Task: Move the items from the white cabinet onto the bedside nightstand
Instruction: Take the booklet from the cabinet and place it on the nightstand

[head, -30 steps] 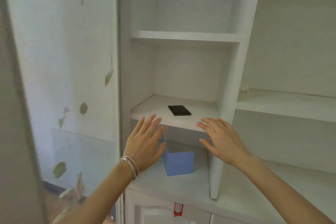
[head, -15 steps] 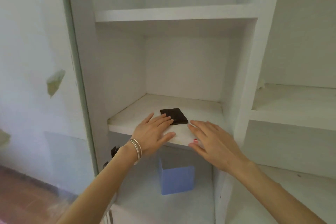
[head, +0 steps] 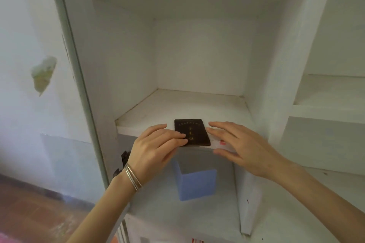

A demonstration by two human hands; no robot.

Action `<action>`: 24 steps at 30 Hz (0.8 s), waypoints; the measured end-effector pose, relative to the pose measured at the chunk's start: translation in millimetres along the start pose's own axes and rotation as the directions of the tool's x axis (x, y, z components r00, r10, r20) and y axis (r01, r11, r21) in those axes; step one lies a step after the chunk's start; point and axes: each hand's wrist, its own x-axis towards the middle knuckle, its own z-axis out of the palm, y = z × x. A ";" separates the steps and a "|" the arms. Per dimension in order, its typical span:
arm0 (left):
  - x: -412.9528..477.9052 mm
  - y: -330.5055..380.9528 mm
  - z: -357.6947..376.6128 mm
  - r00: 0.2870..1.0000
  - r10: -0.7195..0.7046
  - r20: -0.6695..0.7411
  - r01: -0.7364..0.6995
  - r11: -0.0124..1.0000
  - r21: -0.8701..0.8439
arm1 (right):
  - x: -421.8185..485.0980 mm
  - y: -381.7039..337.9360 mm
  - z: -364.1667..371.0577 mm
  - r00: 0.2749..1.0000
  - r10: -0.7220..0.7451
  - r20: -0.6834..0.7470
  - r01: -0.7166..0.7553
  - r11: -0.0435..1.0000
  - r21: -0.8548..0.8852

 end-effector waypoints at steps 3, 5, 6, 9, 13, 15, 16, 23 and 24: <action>-7.7 6.8 -5.7 0.999 0.027 -0.038 -0.029 0.998 -0.059 | 1.4 -3.8 -1.0 0.999 0.022 -0.032 -0.019 0.996 0.086; -14.1 7.8 -9.4 0.999 0.036 -0.039 -0.039 0.996 -0.082 | 6.8 -6.0 -3.7 1.000 0.002 0.020 -0.004 0.994 0.113; -17.2 7.2 -10.9 0.998 0.045 -0.032 -0.048 0.995 -0.086 | 10.0 -6.8 -7.1 0.995 0.002 0.104 -0.018 0.987 0.160; -23.3 4.4 -11.8 0.997 0.070 0.013 -0.068 0.994 -0.085 | 22.0 -5.3 -19.9 0.939 0.027 0.342 -0.155 0.923 0.352; -23.9 2.0 -9.1 0.998 0.035 0.046 -0.030 0.995 -0.100 | 41.6 -13.2 -15.5 0.947 0.238 0.217 -0.319 0.792 0.521; -23.8 2.6 -7.7 0.997 0.030 0.065 -0.023 0.994 -0.107 | 55.2 -20.6 -7.3 0.926 0.334 0.176 -0.371 0.714 0.594; -24.1 2.7 -7.4 0.996 0.030 0.082 -0.021 0.995 -0.102 | 61.6 -22.1 -3.1 0.914 0.371 0.165 -0.387 0.676 0.628; -35.5 16.7 -33.5 0.953 -0.186 0.238 0.157 0.978 0.137 | 66.1 -27.5 -9.5 0.910 0.378 0.168 -0.368 0.554 0.747; -37.8 22.4 -42.4 0.941 -0.241 0.239 0.197 0.961 0.193 | 63.1 -29.8 -13.0 0.926 0.348 0.147 -0.340 0.596 0.727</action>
